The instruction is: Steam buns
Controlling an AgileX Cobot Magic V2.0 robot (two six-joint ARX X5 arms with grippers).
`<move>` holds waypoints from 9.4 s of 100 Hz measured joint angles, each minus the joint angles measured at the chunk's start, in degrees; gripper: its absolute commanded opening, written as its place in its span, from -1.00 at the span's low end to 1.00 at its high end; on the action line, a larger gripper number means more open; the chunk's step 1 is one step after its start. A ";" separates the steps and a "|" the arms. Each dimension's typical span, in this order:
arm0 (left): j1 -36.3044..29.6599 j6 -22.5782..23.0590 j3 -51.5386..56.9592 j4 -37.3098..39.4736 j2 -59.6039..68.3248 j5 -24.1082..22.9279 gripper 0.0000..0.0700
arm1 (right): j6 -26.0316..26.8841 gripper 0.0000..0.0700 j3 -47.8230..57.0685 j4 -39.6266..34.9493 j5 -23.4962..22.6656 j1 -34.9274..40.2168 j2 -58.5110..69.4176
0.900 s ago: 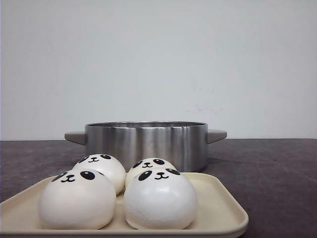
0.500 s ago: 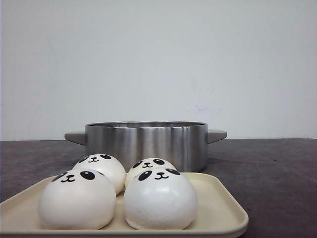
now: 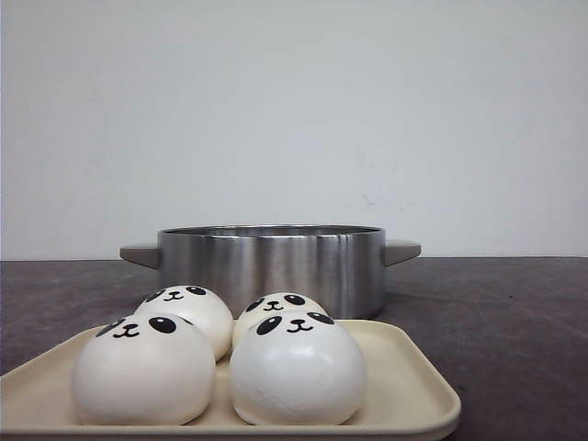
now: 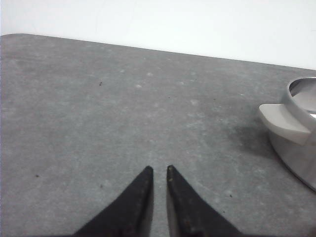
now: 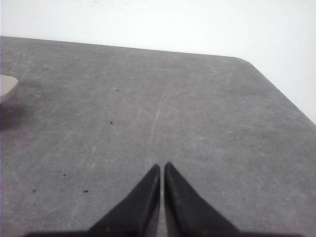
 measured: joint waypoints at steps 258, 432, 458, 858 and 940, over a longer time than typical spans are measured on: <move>-14.80 -7.85 39.76 -35.80 22.64 14.80 0.94 | 27.82 0.67 65.37 -31.15 -13.46 45.24 90.90; -18.16 -8.24 39.76 -29.73 19.61 14.38 0.93 | 13.84 -1.00 96.59 -26.84 3.76 33.57 104.65; -18.16 -10.16 39.76 -29.86 19.61 14.36 0.93 | 13.49 -1.00 96.54 -22.91 1.57 31.28 116.56; -41.72 -12.37 82.58 -23.89 80.78 -10.51 -0.97 | 14.62 -0.96 109.68 -59.19 22.49 55.41 60.17; -37.00 -10.99 82.58 -11.47 109.18 -9.18 -0.52 | 14.58 -0.96 109.68 -61.57 23.98 55.41 61.26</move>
